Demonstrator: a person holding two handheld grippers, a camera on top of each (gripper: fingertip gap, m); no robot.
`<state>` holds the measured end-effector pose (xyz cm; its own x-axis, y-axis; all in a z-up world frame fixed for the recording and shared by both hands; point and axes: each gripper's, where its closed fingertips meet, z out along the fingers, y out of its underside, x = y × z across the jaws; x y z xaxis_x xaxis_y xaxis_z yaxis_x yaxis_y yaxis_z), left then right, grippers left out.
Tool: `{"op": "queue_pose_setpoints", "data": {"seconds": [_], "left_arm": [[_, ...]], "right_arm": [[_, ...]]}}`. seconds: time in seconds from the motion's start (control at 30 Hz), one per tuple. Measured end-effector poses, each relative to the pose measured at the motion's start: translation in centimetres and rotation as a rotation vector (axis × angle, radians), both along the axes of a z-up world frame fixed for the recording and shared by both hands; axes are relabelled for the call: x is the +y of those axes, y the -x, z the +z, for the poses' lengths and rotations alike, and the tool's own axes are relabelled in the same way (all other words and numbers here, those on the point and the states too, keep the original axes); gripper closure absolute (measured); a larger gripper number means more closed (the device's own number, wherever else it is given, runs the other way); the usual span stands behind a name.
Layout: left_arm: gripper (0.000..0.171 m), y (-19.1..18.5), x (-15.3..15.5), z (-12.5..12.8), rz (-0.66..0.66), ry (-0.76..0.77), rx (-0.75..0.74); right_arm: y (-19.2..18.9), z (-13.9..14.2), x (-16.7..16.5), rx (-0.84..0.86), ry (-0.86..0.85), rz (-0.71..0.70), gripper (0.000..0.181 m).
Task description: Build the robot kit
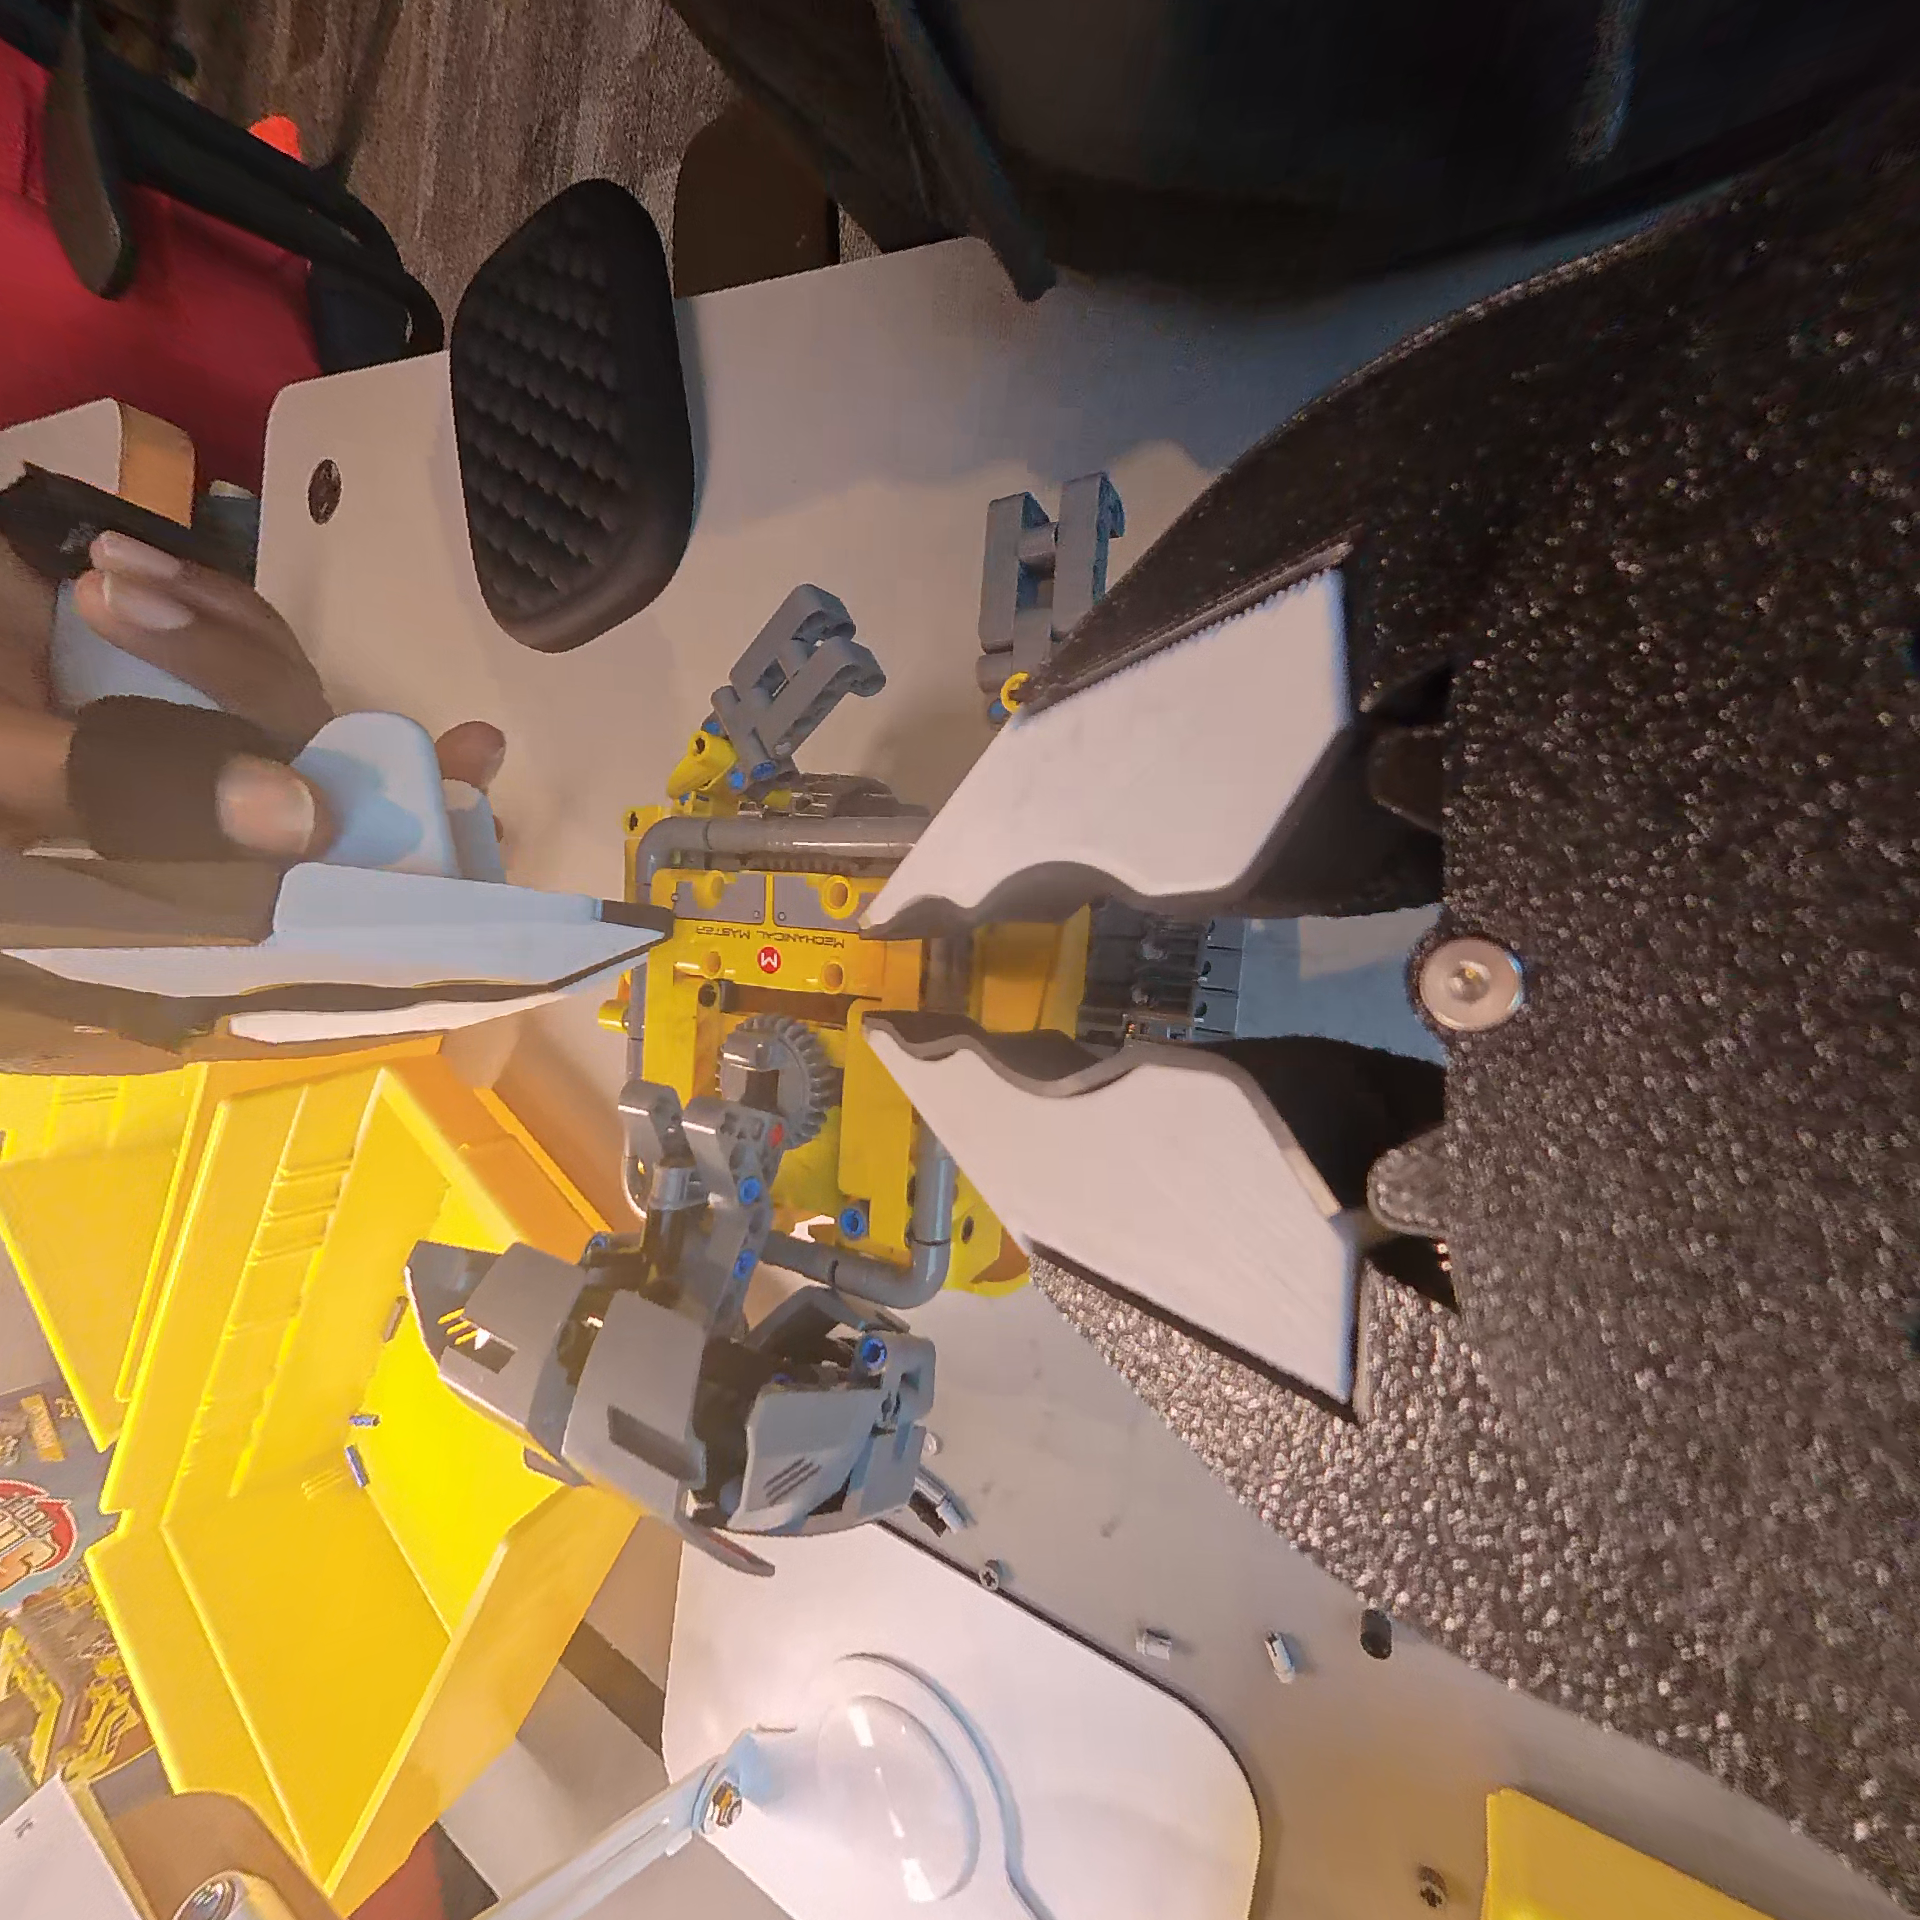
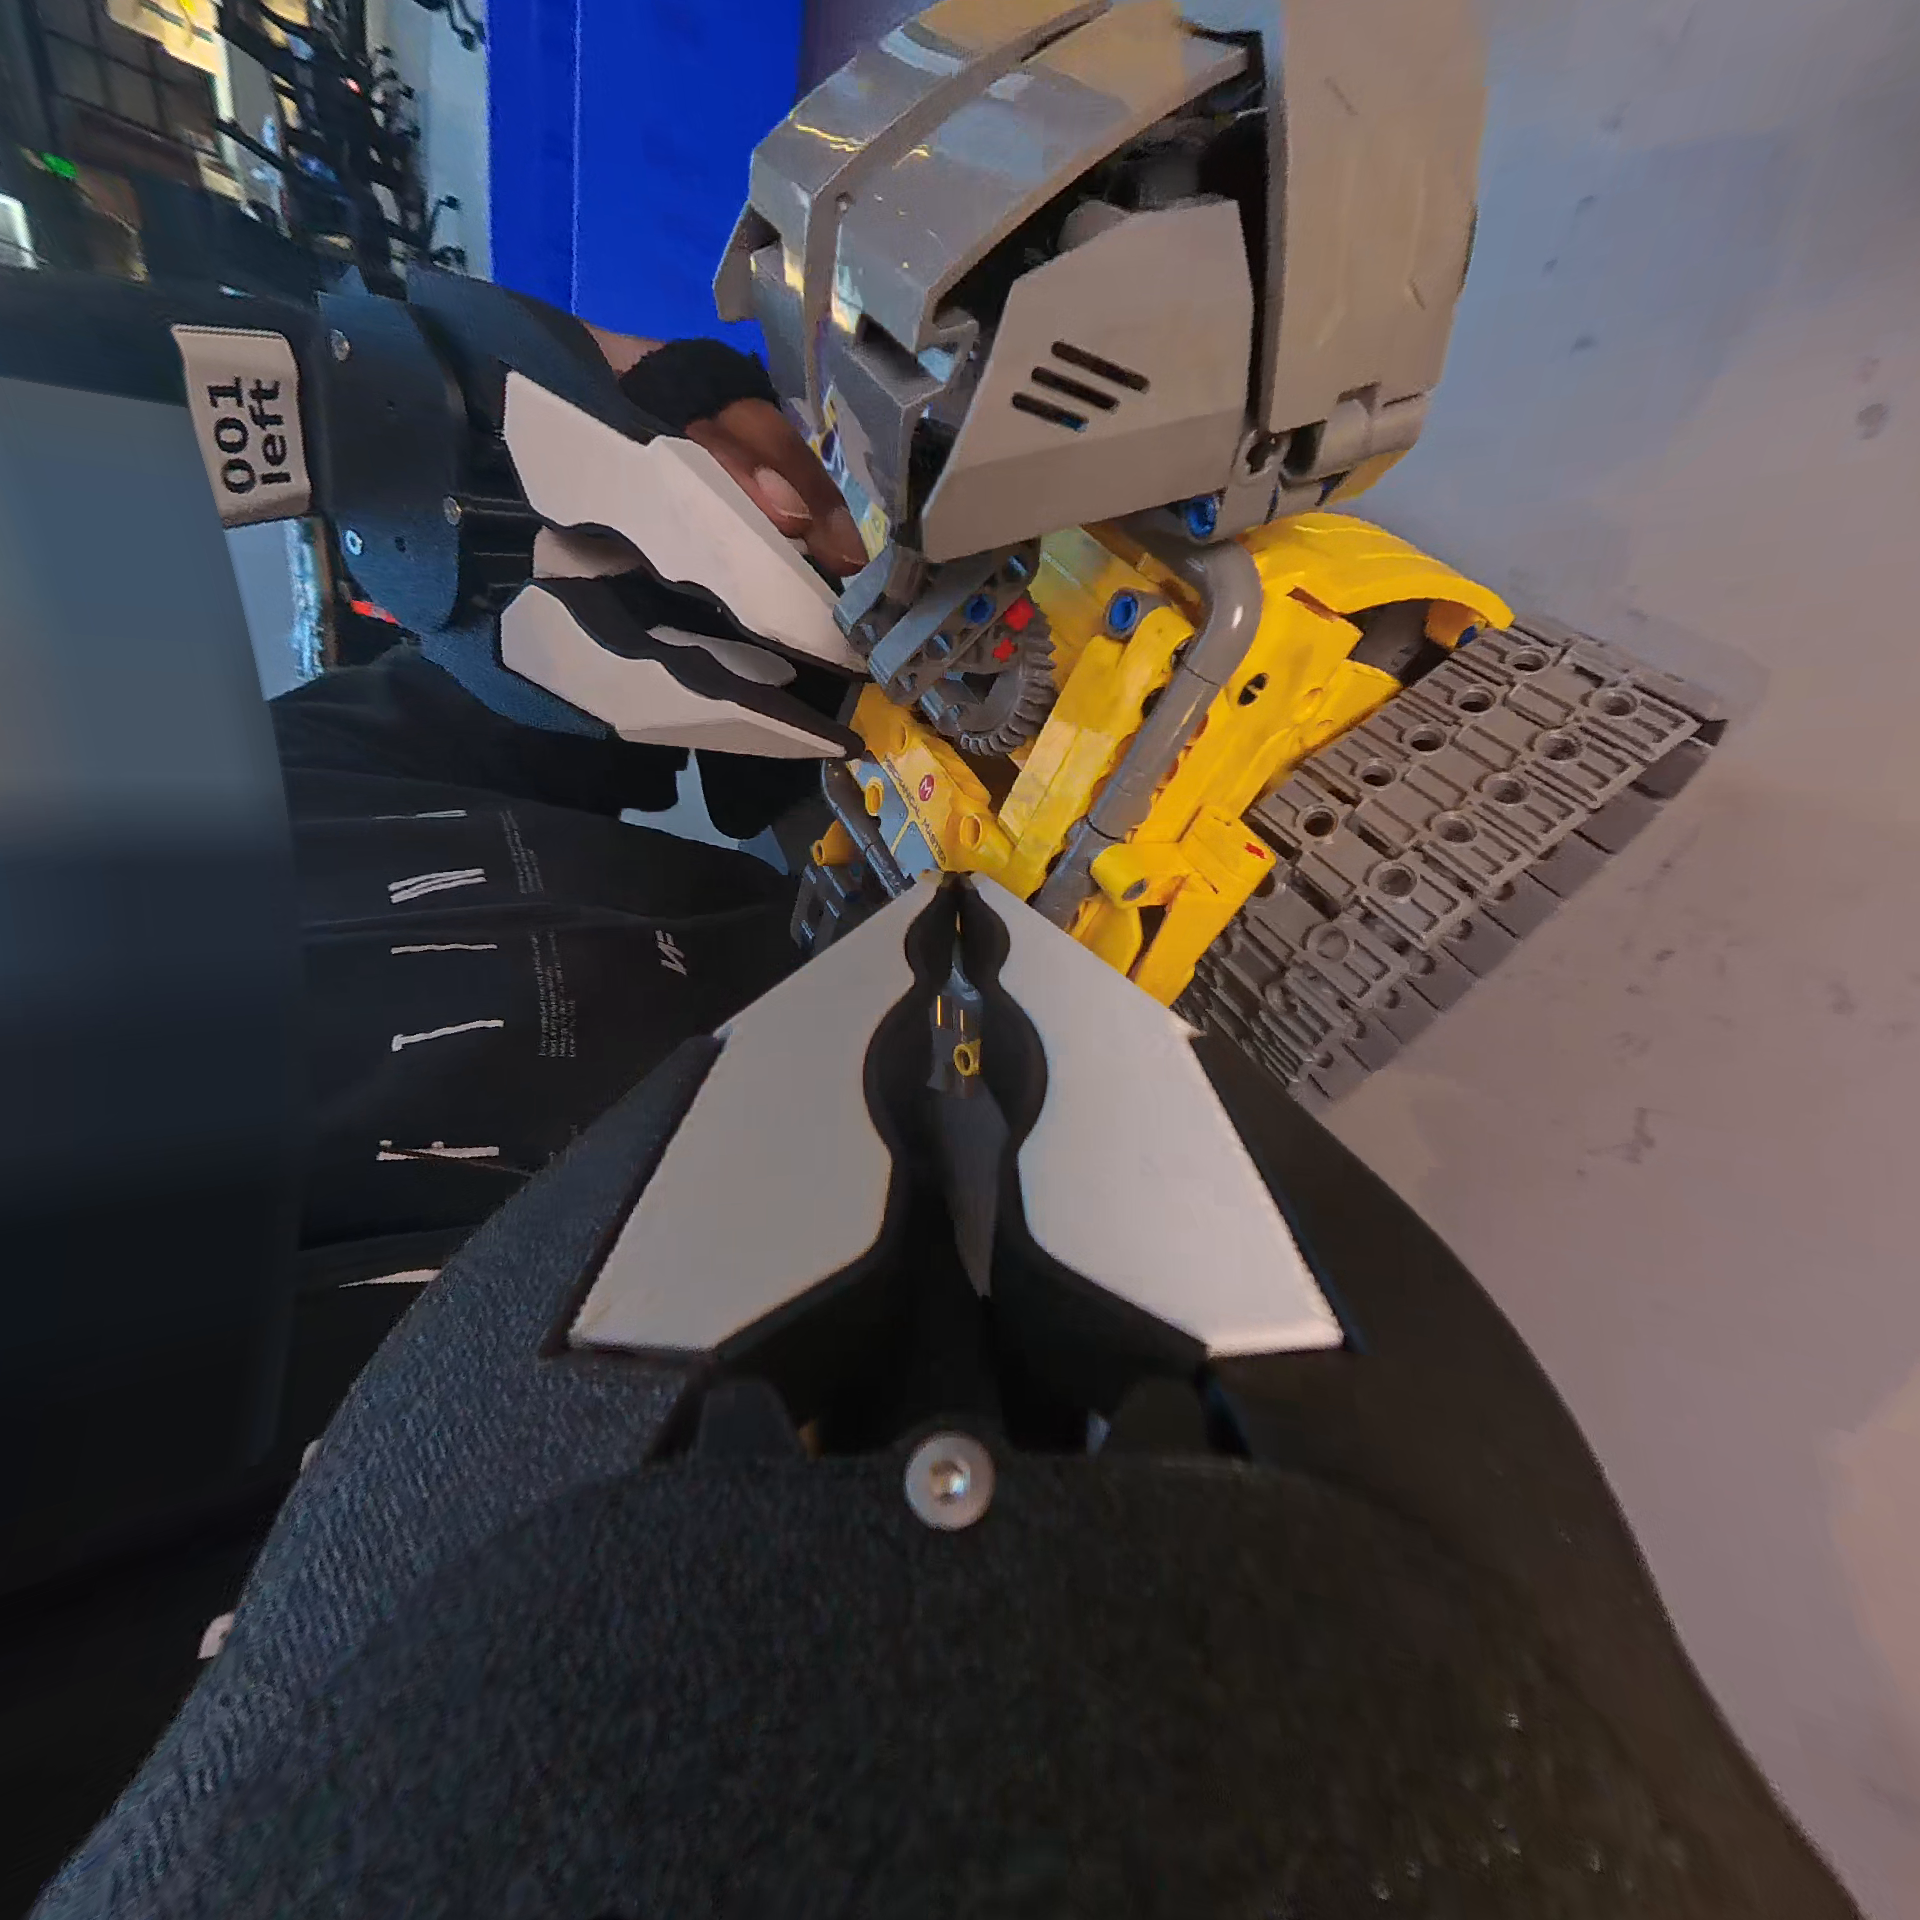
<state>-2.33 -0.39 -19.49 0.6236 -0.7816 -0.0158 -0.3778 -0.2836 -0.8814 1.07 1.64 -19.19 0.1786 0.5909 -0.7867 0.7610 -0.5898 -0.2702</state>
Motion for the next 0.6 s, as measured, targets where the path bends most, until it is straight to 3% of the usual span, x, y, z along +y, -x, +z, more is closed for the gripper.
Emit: {"op": "queue_pose_setpoints", "data": {"seconds": [0.6], "left_arm": [[0.165,0.3,-0.49,0.03,-0.006,-0.041,-0.052]], "right_arm": [[-0.1,-0.31,0.04,-0.167,-0.194,-0.009,0.181]]}}
